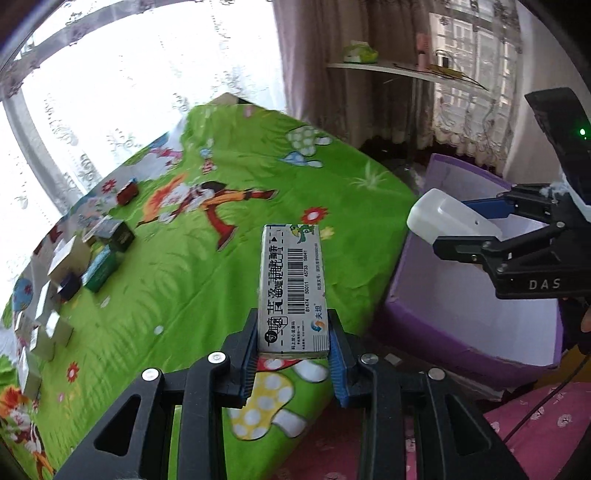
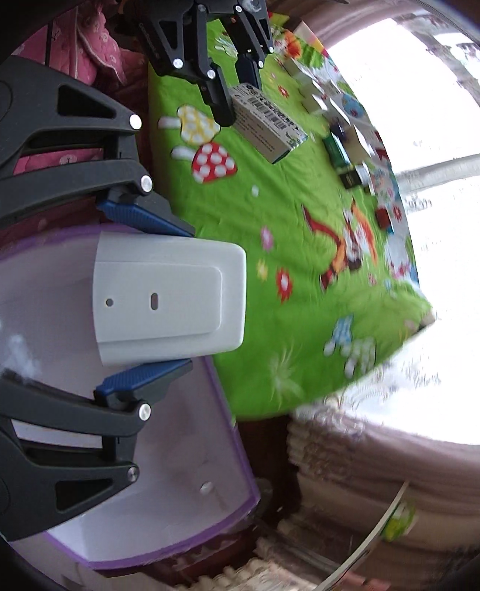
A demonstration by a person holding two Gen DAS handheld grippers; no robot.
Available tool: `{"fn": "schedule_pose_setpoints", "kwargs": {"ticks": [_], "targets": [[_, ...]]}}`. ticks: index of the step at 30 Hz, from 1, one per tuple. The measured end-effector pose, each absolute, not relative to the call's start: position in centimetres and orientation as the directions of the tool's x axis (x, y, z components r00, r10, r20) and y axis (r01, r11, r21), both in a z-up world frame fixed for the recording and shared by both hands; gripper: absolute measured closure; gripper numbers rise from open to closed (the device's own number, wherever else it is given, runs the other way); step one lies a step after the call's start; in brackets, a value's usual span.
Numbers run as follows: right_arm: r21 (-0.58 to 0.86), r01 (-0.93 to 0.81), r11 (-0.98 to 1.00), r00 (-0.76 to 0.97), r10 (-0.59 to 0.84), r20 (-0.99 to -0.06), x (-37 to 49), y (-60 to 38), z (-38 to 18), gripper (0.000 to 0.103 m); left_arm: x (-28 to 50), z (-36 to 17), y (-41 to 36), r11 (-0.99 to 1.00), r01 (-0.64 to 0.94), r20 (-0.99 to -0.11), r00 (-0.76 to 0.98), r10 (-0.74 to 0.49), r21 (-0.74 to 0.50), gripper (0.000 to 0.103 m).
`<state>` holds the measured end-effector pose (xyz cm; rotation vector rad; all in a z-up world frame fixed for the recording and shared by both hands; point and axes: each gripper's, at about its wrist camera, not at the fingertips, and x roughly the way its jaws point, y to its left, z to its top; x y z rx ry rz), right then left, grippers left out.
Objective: Organize rigid objects
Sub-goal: 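Carry the white case and barcode box over the purple-rimmed storage box, then open both grippers to drop the case and box into the storage box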
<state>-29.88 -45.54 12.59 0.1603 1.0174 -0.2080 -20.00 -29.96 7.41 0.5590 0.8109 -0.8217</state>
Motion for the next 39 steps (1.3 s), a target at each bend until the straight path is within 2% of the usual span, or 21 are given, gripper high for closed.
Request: {"fn": "schedule_pose_setpoints", "kwargs": {"ticks": [6, 12, 21, 28, 30, 32, 34, 39], "targets": [[0.006, 0.384, 0.923, 0.448, -0.181, -0.875, -34.5, -50.3, 11.6, 0.035, -23.2, 6.7, -36.2, 0.417, 0.908, -0.844, 0.258, -0.469, 0.046, 0.069], [-0.032, 0.448, 0.893, 0.401, -0.233, -0.886, -36.8, -52.6, 11.3, 0.035, -25.9, 4.6, -40.6, 0.316, 0.948, -0.883, 0.136, -0.449, -0.015, 0.069], [-0.058, 0.503, 0.862, 0.354, -0.267, -0.897, -37.9, -54.3, 11.1, 0.035, -29.3, 2.5, -42.8, 0.228, 0.972, -0.906, 0.141, -0.398, 0.051, 0.069], [-0.124, 0.558, 0.821, 0.268, -0.319, -0.909, -38.0, -55.0, 10.9, 0.033, -28.1, 3.3, -41.2, 0.309, 0.951, -0.883, 0.145, -0.447, 0.0, 0.066], [-0.113, 0.564, 0.818, 0.274, -0.314, -0.909, -37.9, -55.1, 11.2, 0.031, -27.1, 4.0, -40.1, 0.347, 0.937, -0.868, 0.143, -0.476, -0.036, 0.063], [-0.107, 0.564, 0.819, 0.285, -0.315, -0.905, -37.6, -54.9, 11.7, 0.03, -25.8, 4.7, -38.7, 0.398, 0.915, -0.849, 0.152, -0.506, -0.074, 0.052], [-0.108, 0.551, 0.828, 0.297, -0.316, -0.901, -36.9, -54.3, 12.1, 0.03, -24.3, 5.1, -37.5, 0.438, 0.892, -0.83, 0.159, -0.535, -0.112, 0.046], [-0.106, 0.489, 0.866, 0.346, -0.304, -0.888, -34.1, -51.7, 13.3, 0.03, -20.7, 6.5, -32.2, 0.559, 0.812, -0.781, 0.236, -0.578, -0.168, 0.043]]}}
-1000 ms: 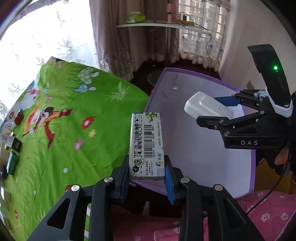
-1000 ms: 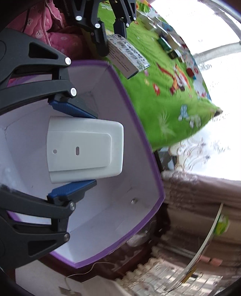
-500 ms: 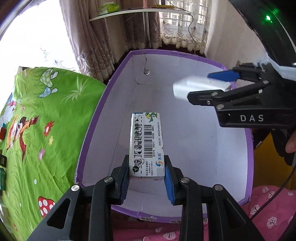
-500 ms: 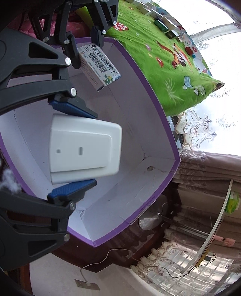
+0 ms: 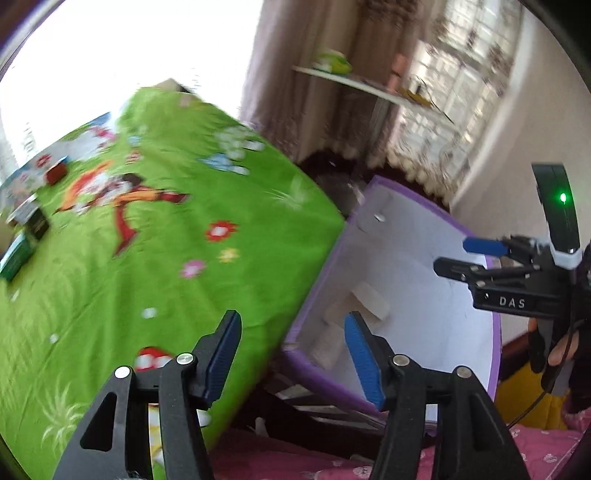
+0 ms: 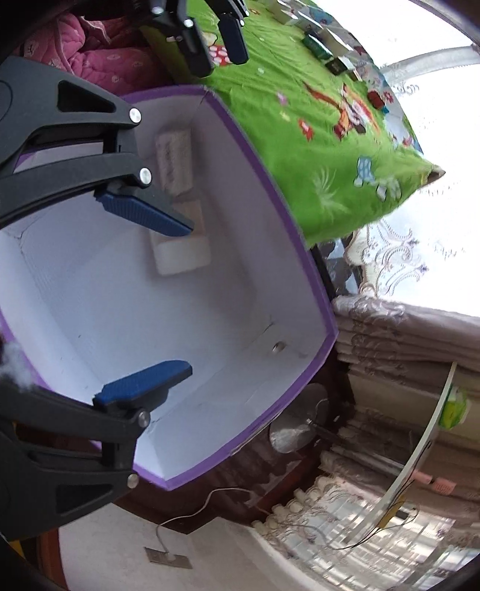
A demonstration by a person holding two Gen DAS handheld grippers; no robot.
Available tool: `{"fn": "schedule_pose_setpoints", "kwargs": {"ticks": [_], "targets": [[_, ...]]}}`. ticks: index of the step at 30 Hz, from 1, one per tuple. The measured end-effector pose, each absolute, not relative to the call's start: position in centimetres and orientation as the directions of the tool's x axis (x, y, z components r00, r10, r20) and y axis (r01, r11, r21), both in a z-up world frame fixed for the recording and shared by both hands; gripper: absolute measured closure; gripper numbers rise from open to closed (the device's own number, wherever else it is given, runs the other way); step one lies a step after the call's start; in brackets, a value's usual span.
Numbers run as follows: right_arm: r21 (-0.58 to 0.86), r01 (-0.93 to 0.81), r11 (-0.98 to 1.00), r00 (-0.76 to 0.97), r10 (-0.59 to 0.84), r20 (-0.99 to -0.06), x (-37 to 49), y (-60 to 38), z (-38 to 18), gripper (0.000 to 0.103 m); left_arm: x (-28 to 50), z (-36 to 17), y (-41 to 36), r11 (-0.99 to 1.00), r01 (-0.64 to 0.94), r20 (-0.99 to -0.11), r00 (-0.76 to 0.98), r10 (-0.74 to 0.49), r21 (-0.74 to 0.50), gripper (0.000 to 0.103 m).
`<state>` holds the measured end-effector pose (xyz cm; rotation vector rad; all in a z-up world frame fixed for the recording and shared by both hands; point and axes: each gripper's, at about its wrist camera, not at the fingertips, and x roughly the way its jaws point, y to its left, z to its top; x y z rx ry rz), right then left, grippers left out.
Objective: Organize rigid objects
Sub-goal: 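Open both grippers to drop the case and box into the storage box, then grasp the teal box with the right gripper while the left grasps a white box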
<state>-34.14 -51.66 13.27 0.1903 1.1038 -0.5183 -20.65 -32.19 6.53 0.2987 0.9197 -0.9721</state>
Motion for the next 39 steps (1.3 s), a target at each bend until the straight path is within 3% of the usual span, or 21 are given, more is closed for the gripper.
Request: {"fn": "schedule_pose_setpoints", "kwargs": {"ticks": [5, 11, 19, 22, 25, 31, 38, 39], "targets": [[-0.083, 0.363, 0.928, 0.414, -0.24, -0.878, -29.3, -47.4, 14.1, 0.03, -16.3, 7.4, -25.1, 0.722, 0.668, -0.744, 0.387, -0.545, -0.181, 0.04], [-0.012, 0.128, 0.992, 0.465, -0.071, -0.883, -21.7, -40.1, 13.2, 0.029, -12.0, 6.1, -14.6, 0.893, 0.442, -0.749, 0.563, -0.348, -0.082, 0.037], [0.052, -0.234, 0.971, 0.427, 0.15, -0.892, -10.0, -29.3, 8.1, 0.028, -8.8, 3.4, -2.6, 0.988, 0.154, -0.78, 0.62, -0.083, 0.017, 0.036], [-0.029, -0.417, 0.909, 0.431, 0.169, -0.886, -5.9, -25.7, 6.7, 0.028, -8.3, 2.9, 0.7, 0.996, 0.081, -0.785, 0.619, -0.031, 0.025, 0.036], [-0.103, -0.52, 0.848, 0.469, 0.183, -0.864, -2.0, -23.4, 7.2, 0.028, -7.2, 2.7, 2.5, 0.999, 0.03, -0.796, 0.605, -0.011, 0.009, 0.036], [-0.11, -0.646, 0.755, 0.433, 0.244, -0.868, 5.0, -20.0, 7.5, 0.028, -5.7, 1.9, 2.0, 1.0, 0.001, -0.824, 0.566, -0.026, -0.03, 0.035], [-0.011, -0.692, 0.722, 0.307, 0.281, -0.909, 7.1, -21.0, 4.2, 0.028, -2.5, 3.0, -1.6, 0.991, 0.07, -0.829, 0.544, -0.134, -0.114, 0.035], [0.022, -0.687, 0.727, 0.294, 0.305, -0.906, 6.9, -21.7, 4.2, 0.033, -1.7, 3.2, -2.2, 0.989, 0.072, -0.828, 0.541, -0.147, -0.129, 0.035]]}}
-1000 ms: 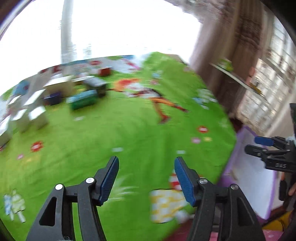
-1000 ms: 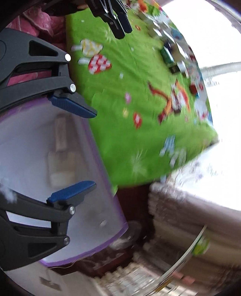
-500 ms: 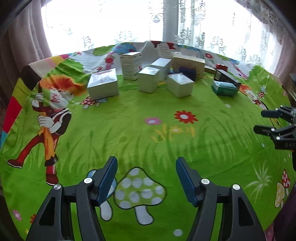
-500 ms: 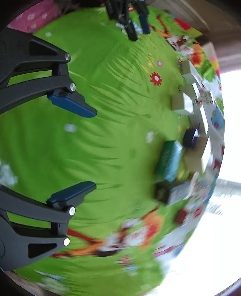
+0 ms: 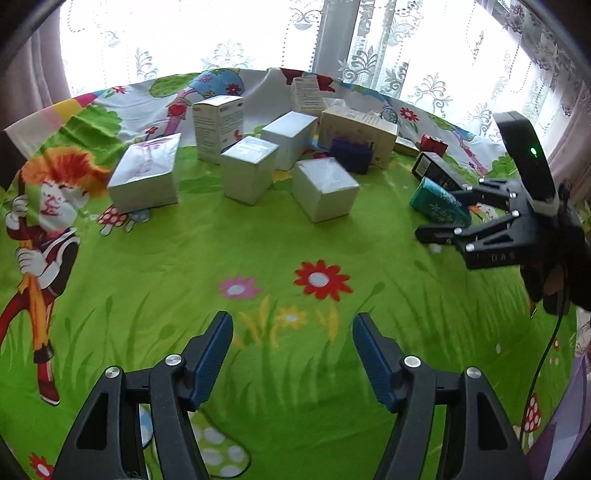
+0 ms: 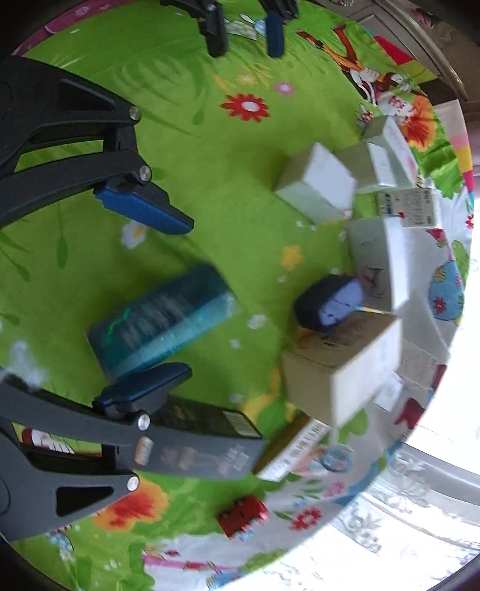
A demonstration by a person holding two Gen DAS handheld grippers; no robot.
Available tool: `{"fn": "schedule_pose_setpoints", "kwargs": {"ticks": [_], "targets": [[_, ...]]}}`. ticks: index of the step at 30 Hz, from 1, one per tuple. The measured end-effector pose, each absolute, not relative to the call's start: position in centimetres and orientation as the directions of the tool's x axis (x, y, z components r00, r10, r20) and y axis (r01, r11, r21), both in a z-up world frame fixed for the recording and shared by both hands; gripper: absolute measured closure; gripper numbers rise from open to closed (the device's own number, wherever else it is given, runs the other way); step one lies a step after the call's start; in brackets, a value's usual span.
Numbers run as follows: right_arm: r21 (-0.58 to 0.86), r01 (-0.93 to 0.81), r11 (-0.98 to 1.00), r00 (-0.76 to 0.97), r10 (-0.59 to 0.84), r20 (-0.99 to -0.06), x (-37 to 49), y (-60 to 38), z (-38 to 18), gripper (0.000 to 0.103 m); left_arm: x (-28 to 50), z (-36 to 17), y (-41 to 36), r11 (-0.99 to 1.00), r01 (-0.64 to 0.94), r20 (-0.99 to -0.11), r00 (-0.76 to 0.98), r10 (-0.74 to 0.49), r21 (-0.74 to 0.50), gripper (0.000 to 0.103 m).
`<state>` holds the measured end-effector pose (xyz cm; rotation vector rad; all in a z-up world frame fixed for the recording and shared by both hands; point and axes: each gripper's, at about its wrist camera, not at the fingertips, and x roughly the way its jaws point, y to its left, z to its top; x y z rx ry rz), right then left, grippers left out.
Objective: Organize rigid objects
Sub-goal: 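Grasp the teal box with the right gripper while the left grasps a white box, then lift and carry the teal box and white box toward the storage box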
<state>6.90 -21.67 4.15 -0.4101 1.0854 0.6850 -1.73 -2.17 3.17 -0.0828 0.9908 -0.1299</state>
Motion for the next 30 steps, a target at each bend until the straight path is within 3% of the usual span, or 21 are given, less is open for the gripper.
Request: {"fn": "schedule_pose_setpoints", "kwargs": {"ticks": [2, 3, 4, 8, 15, 16, 18, 23, 26, 30], "targets": [[0.072, -0.665, 0.743, 0.292, 0.347, -0.891, 6.0, -23.1, 4.2, 0.05, -0.2, 3.4, -3.2, 0.986, 0.073, -0.825, 0.54, -0.168, -0.153, 0.035], [0.069, -0.65, 0.756, 0.309, 0.347, -0.886, 5.5, -23.7, 4.3, 0.066, 0.7, 3.5, -3.8, 0.985, 0.07, -0.822, 0.543, -0.169, -0.156, 0.035], [0.081, -0.631, 0.771, 0.314, 0.35, -0.882, 5.0, -24.3, 4.4, 0.07, 1.6, 3.5, -4.4, 0.986, 0.063, -0.82, 0.548, -0.163, -0.154, 0.035], [0.127, -0.56, 0.819, 0.345, 0.37, -0.863, 2.8, -26.3, 4.4, 0.07, 5.3, 3.5, -6.2, 0.989, 0.015, -0.819, 0.559, -0.13, -0.147, 0.035], [0.118, -0.492, 0.863, 0.394, 0.341, -0.853, 1.3, -27.1, 4.9, 0.07, 10.0, 1.4, -7.7, 0.998, -0.053, -0.848, 0.529, 0.002, -0.031, 0.035], [0.118, -0.483, 0.868, 0.399, 0.338, -0.853, 1.2, -27.1, 4.9, 0.07, 9.8, 1.4, -7.8, 0.999, -0.041, -0.84, 0.542, 0.02, -0.003, 0.036], [0.125, -0.457, 0.88, 0.406, 0.332, -0.852, 1.4, -27.0, 4.9, 0.07, 8.7, 1.4, -7.8, 1.0, 0.002, -0.83, 0.557, 0.005, 0.008, 0.053], [0.156, -0.391, 0.907, 0.428, 0.329, -0.842, 1.8, -26.8, 4.9, 0.058, 5.0, 1.6, -5.9, 0.999, 0.035, -0.825, 0.565, -0.024, -0.005, 0.054], [0.092, -0.371, 0.924, 0.452, 0.267, -0.851, 1.6, -25.7, 4.8, 0.057, 2.3, 1.8, -4.3, 0.997, 0.066, -0.816, 0.575, -0.061, -0.029, 0.054], [0.112, -0.319, 0.941, 0.457, 0.256, -0.852, -0.2, -25.0, 5.1, 0.07, -1.0, 1.8, -2.4, 0.996, 0.082, -0.807, 0.587, -0.065, -0.021, 0.054]]}}
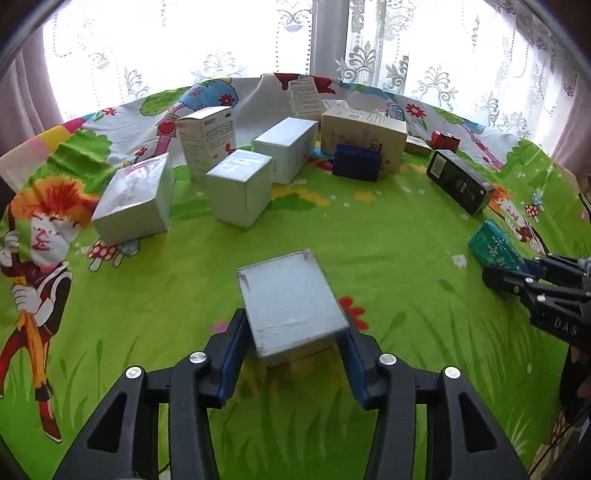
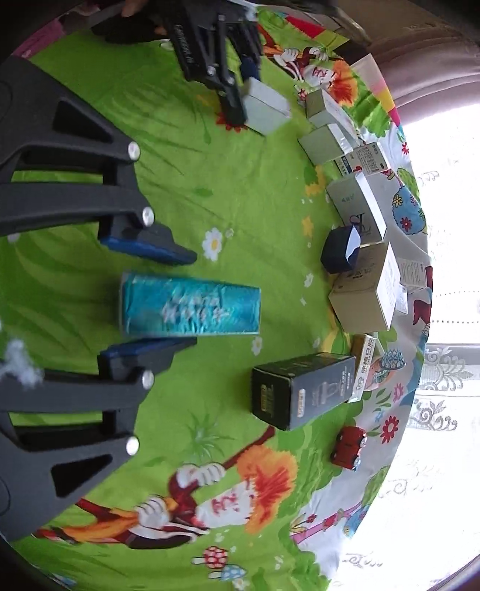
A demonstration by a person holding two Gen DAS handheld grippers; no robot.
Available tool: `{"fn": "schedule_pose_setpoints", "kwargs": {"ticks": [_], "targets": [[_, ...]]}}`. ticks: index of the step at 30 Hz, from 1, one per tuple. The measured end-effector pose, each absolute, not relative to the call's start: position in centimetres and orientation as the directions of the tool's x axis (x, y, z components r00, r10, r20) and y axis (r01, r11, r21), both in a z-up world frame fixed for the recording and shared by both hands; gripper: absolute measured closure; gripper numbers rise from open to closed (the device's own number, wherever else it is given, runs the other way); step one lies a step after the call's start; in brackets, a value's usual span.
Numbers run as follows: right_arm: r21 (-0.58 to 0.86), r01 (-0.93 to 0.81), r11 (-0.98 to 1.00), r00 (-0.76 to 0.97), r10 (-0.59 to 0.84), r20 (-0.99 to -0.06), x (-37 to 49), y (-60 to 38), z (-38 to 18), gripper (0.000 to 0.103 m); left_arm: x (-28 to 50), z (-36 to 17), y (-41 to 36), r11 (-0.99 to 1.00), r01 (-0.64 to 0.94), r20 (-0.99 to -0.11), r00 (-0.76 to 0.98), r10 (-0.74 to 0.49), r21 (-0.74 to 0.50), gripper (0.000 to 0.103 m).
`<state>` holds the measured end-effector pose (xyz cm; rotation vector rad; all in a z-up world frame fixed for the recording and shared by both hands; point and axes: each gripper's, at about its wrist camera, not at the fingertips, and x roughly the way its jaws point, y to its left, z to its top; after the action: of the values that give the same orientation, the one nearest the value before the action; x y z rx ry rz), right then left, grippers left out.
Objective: Organize rigid objects
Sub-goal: 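Lift and carry the teal box and white box toward the storage box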
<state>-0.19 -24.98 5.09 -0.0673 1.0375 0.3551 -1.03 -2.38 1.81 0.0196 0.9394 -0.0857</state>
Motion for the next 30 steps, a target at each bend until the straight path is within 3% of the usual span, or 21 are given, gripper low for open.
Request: {"fn": "schedule_pose_setpoints", "kwargs": {"ticks": [5, 16, 23, 30], "targets": [[0.165, -0.254, 0.953, 0.471, 0.271, -0.84, -4.5, -23.8, 5.5, 0.07, -4.7, 1.8, -0.8, 0.996, 0.094, -0.796, 0.602, -0.064, -0.009, 0.054], [0.014, -0.271, 0.962, 0.552, 0.167, -0.817, -9.0, -20.6, 5.6, 0.07, -6.8, 1.5, -0.6, 0.994, 0.111, -0.782, 0.62, -0.064, 0.007, 0.054], [0.038, -0.263, 0.964, 0.535, 0.178, -0.826, -9.7, -20.5, 5.8, 0.07, -7.6, 1.8, -0.1, 0.996, 0.087, -0.777, 0.629, -0.041, 0.019, 0.054], [0.054, -0.319, 0.946, 0.503, 0.217, -0.836, -12.7, -18.7, 6.3, 0.07, -11.7, 2.2, 1.8, 0.997, 0.053, -0.759, 0.647, -0.075, -0.053, 0.054]]}}
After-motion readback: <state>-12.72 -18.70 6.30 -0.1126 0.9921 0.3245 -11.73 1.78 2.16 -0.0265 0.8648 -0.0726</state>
